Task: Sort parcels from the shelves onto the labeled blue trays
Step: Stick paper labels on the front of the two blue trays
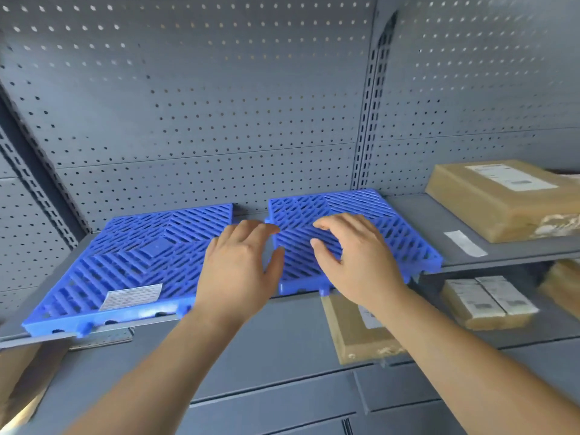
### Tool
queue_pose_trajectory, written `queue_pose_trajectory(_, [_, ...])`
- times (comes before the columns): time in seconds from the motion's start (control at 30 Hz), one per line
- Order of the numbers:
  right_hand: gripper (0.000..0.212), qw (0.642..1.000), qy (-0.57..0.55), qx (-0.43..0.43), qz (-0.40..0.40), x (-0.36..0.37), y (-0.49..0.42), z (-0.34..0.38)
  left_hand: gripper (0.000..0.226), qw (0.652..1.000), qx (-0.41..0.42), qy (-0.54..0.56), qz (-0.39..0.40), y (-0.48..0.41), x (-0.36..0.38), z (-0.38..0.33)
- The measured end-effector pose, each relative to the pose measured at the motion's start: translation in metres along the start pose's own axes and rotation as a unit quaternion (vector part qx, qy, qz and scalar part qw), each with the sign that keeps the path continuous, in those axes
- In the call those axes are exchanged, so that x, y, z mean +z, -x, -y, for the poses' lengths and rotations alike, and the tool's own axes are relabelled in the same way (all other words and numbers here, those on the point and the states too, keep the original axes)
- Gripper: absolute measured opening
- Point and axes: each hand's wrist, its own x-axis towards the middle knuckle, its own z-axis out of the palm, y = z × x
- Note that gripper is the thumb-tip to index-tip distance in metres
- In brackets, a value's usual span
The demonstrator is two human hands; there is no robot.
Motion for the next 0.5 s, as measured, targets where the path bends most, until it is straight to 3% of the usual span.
queue_pose_trajectory(0.17, [0.029, 1.0, -0.006, 0.01, -0.022, -0.05, 0.016, -0.084, 0.041, 1.0, 0.003, -0.002, 0.017, -0.018, 0.044, -0.088])
queue_pose_trajectory(0.5, [0.03, 0.998, 0.008, 0.067, 0.018, -0.122, 0.054, -0.231, 0.039, 0.998, 0.027, -0.019, 0.06, -0.036, 0.125, -0.232])
